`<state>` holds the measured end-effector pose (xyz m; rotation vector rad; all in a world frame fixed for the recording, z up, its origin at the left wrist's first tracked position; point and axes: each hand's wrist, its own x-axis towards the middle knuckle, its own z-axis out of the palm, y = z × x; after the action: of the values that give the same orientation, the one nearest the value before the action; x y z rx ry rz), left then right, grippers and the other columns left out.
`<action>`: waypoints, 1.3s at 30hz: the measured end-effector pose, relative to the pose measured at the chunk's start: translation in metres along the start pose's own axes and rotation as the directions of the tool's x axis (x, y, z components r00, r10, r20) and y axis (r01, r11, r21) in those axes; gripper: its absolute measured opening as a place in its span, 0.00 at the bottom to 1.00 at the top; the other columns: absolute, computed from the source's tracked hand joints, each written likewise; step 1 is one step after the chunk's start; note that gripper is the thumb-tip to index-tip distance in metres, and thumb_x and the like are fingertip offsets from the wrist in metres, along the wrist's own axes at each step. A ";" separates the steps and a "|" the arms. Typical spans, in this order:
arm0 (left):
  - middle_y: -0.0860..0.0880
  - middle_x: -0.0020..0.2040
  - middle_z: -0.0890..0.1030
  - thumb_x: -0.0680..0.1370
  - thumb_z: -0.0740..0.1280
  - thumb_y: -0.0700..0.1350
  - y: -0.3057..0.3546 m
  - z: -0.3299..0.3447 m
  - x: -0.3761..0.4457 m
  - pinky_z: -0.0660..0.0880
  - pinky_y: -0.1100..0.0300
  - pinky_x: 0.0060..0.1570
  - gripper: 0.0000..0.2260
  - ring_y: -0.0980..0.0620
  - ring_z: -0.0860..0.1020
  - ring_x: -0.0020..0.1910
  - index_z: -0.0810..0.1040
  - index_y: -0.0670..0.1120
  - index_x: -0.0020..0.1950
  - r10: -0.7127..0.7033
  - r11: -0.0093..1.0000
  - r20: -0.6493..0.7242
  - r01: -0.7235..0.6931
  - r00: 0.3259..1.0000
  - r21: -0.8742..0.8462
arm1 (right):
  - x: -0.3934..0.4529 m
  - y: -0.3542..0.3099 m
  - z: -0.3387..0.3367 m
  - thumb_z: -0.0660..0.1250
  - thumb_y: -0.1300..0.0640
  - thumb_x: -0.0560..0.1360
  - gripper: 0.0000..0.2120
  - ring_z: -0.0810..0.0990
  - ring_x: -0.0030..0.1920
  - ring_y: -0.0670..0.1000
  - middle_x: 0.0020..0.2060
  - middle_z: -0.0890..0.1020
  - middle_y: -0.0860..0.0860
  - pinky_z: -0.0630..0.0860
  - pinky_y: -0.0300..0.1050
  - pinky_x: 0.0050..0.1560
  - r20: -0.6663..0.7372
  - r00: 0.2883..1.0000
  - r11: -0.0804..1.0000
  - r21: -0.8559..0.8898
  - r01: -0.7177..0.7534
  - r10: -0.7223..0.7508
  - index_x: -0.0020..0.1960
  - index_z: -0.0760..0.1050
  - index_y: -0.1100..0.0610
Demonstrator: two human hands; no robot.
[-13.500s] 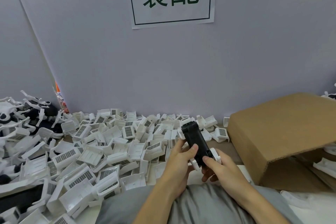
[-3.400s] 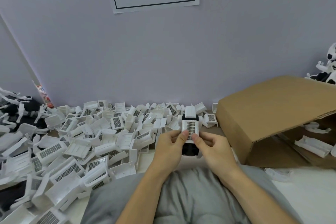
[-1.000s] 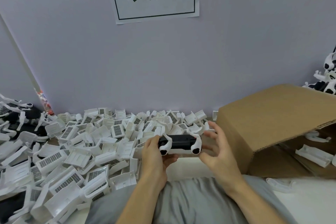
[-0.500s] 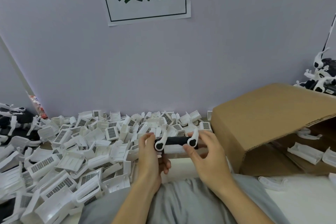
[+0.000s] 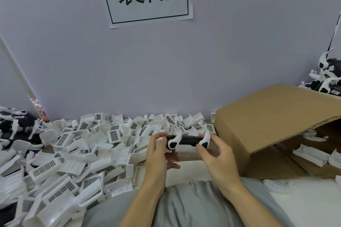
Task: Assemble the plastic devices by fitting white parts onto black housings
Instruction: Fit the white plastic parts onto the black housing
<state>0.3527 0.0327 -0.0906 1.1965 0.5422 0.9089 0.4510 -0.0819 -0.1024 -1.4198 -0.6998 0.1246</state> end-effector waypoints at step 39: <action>0.45 0.57 0.85 0.77 0.70 0.36 0.005 -0.001 -0.001 0.77 0.45 0.60 0.15 0.45 0.83 0.59 0.86 0.53 0.57 0.071 0.997 0.278 -0.059 0.958 -0.054 | 0.006 -0.013 -0.011 0.62 0.58 0.79 0.12 0.81 0.41 0.56 0.46 0.83 0.61 0.74 0.48 0.38 0.162 0.871 0.666 0.584 -0.464 0.465 0.55 0.81 0.61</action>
<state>0.3499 0.0329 -0.0868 1.2823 0.2541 0.7853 0.4578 -0.0906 -0.0881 -0.9291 -0.2258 0.6995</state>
